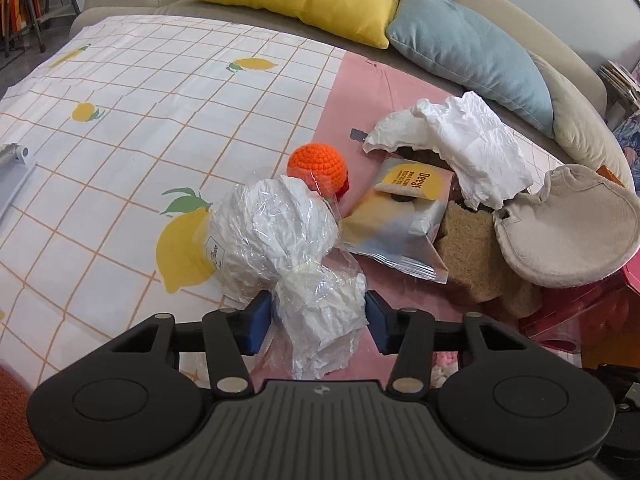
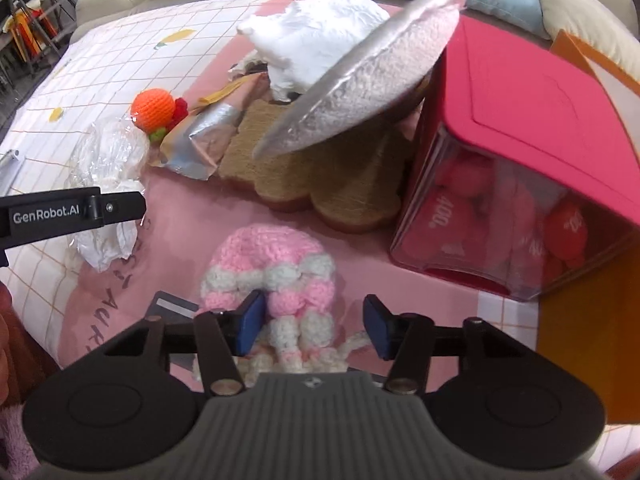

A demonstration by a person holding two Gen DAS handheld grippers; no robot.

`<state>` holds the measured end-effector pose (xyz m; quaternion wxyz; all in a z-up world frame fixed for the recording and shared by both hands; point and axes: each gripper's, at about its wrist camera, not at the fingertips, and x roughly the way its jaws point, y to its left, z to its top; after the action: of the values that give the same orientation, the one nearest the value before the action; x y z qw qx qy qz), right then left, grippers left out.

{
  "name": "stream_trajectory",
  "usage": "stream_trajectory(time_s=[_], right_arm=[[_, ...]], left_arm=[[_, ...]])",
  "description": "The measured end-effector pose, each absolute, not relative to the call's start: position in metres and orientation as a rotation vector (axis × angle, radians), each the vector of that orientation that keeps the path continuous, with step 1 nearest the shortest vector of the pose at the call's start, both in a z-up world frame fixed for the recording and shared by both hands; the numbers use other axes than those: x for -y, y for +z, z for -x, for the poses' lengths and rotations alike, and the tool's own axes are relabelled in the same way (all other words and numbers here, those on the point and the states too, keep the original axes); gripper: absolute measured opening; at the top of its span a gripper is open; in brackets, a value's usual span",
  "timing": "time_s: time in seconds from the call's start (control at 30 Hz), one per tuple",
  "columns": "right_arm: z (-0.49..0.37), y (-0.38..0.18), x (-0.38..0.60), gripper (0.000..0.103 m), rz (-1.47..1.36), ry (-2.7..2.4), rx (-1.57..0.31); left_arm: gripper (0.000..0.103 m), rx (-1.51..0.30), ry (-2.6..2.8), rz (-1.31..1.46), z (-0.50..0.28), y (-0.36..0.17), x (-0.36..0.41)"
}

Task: Organize soft objects
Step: 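Close the right gripper on the pink-and-white knitted hat, then carry the white bundle and knitted hat with both grippers into the orange box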

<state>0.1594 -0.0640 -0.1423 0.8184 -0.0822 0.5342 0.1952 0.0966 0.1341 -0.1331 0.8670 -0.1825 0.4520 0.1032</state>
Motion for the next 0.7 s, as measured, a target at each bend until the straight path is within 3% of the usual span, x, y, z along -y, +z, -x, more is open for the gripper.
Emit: stream_trajectory(time_s=[0.03, 0.13, 0.7], right_arm=[[-0.158, -0.142, 0.064, 0.031, 0.162, 0.443, -1.138], [-0.15, -0.137, 0.059, 0.025, 0.208, 0.462, -1.105], [-0.095, -0.04, 0.14, 0.023, 0.013, 0.561, -0.9]], left_arm=[[0.055, -0.943, 0.22, 0.374, -0.096, -0.132, -0.135], [0.053, -0.921, 0.227, 0.355, -0.092, -0.126, -0.134], [0.053, -0.702, 0.041, 0.373, -0.04, -0.022, -0.087]])
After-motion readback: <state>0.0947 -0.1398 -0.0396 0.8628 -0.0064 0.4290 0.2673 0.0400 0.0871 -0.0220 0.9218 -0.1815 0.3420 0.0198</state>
